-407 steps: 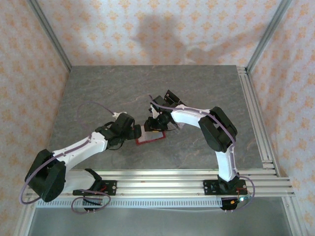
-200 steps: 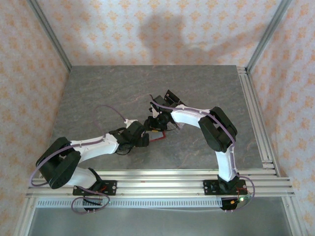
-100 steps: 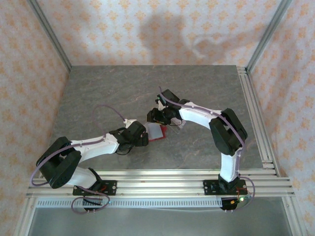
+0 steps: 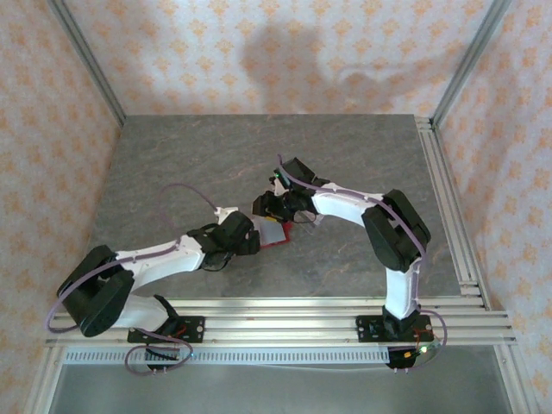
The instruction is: Put the credit cards into the card holder
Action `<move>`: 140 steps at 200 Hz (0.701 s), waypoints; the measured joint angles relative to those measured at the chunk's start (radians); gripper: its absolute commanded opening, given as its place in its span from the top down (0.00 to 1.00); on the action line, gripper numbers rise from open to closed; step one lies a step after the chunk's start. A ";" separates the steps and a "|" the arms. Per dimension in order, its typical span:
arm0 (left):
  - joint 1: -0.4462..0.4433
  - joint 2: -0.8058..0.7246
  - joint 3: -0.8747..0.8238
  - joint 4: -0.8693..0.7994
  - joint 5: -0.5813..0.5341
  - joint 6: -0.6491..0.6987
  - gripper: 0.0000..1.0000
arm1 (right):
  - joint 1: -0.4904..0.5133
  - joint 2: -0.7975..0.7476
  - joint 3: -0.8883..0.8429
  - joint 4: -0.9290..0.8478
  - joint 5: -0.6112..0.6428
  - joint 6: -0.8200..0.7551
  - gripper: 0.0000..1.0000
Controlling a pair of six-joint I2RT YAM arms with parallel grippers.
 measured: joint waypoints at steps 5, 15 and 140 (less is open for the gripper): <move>0.000 -0.015 0.000 -0.004 -0.003 -0.002 0.00 | 0.004 0.010 0.005 0.003 -0.005 0.006 0.54; 0.000 -0.059 0.000 -0.015 -0.016 -0.008 0.00 | 0.013 0.034 0.018 0.006 -0.016 0.012 0.54; 0.000 -0.242 -0.002 -0.197 -0.194 -0.154 0.00 | 0.076 0.201 0.174 0.002 -0.106 0.060 0.54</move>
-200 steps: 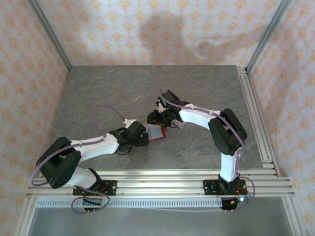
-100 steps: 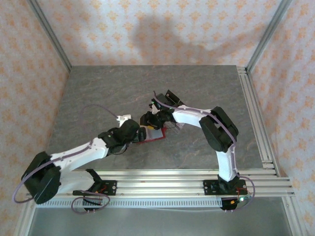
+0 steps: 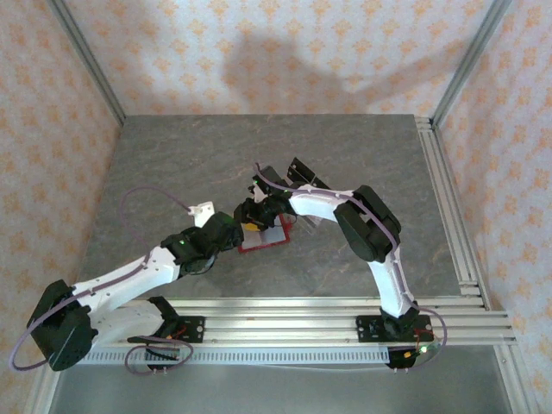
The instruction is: Put the credit cards into the card holder
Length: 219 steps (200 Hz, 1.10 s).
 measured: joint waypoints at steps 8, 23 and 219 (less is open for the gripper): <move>0.000 0.015 0.000 -0.002 0.000 -0.001 0.00 | -0.002 -0.005 0.000 0.000 -0.002 0.000 0.54; 0.001 0.044 0.000 -0.002 0.000 -0.003 0.00 | -0.009 -0.036 -0.022 -0.001 0.000 -0.002 0.54; 0.158 0.354 0.178 0.005 0.130 0.104 0.00 | -0.076 -0.220 -0.090 -0.398 0.553 -0.362 0.66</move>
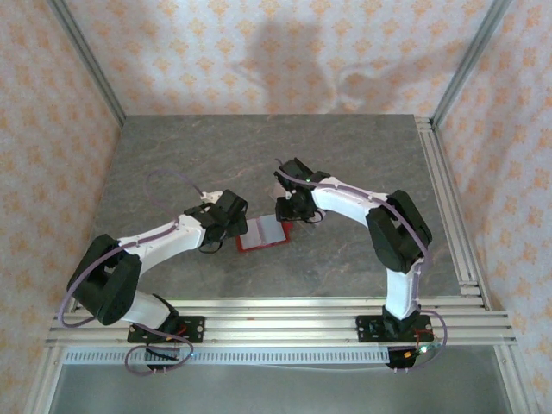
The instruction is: Put the credit cards into the card holder
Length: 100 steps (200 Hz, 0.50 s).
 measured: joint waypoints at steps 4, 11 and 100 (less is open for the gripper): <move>0.000 0.000 0.000 0.000 0.000 0.002 0.00 | 0.000 0.000 -0.001 -0.001 0.003 -0.005 0.68; 0.000 0.000 0.000 0.001 0.002 0.002 0.00 | 0.000 0.000 -0.003 -0.002 0.008 -0.010 0.72; 0.000 0.005 0.000 0.011 0.026 0.003 0.00 | 0.007 -0.003 -0.050 -0.004 0.049 -0.017 0.97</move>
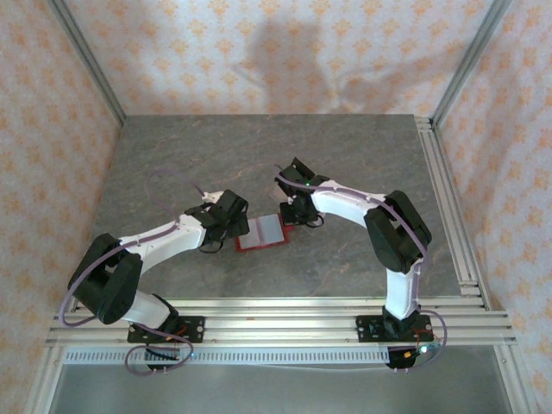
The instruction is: Put the credit cards into the card holder
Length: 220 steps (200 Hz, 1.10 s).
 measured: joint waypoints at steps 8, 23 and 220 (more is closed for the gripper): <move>0.000 0.000 0.000 0.000 0.000 0.000 0.00 | 0.001 -0.006 -0.010 0.000 0.000 0.001 0.97; 0.000 0.000 0.000 0.000 0.000 0.000 0.00 | 0.004 -0.022 -0.031 -0.001 0.003 0.003 0.98; 0.000 0.008 0.000 0.006 0.019 0.026 0.00 | -0.029 -0.161 0.108 -0.094 -0.048 -0.003 0.62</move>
